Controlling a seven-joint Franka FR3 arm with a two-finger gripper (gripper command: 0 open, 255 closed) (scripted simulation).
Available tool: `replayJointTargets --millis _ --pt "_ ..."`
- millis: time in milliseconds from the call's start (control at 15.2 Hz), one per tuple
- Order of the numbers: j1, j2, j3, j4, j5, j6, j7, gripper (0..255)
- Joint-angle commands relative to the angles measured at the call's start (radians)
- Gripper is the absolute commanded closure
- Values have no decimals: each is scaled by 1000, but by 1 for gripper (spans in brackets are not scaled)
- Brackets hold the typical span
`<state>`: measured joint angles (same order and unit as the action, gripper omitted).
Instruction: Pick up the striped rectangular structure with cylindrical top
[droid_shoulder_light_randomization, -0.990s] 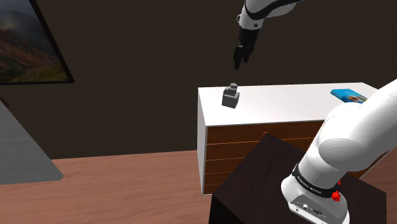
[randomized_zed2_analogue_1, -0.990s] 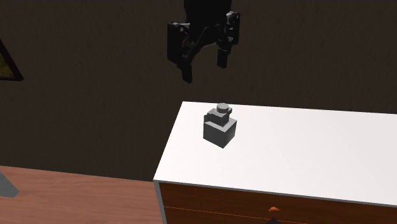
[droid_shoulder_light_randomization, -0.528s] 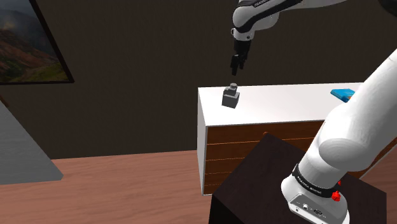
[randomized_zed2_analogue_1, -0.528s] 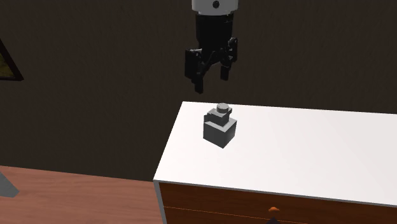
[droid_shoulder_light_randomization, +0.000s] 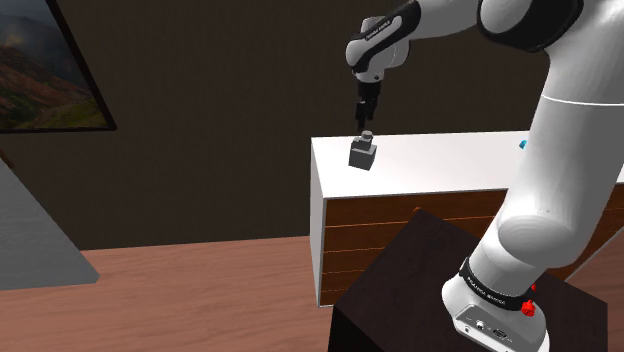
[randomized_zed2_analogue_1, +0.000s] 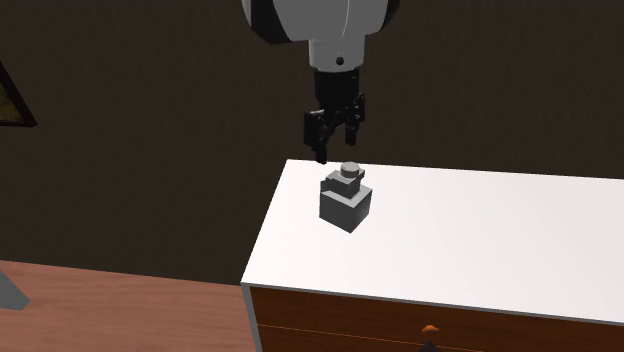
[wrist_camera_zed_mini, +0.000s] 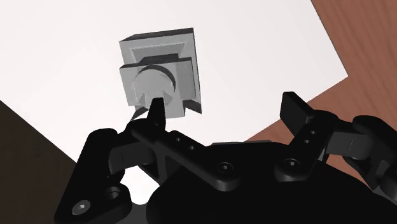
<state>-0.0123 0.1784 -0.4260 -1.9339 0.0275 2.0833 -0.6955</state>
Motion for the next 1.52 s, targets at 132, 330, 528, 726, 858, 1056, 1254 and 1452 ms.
replayJointTargets --millis 132,330,528,726,858,1056,1254,1452 --pt "-52 180 8 143 65 -10 -100 0" --pt "-95 309 25 260 99 -28 -153 0" --pt "-99 328 30 246 106 4 -156 0" --pt "-102 348 35 234 114 35 -159 0" --pt "-104 359 38 229 119 51 -161 0" --pt "-103 360 38 229 119 51 -160 255" --pt "-103 360 39 228 119 52 -160 255" --pt "-103 360 38 228 119 52 -160 255"
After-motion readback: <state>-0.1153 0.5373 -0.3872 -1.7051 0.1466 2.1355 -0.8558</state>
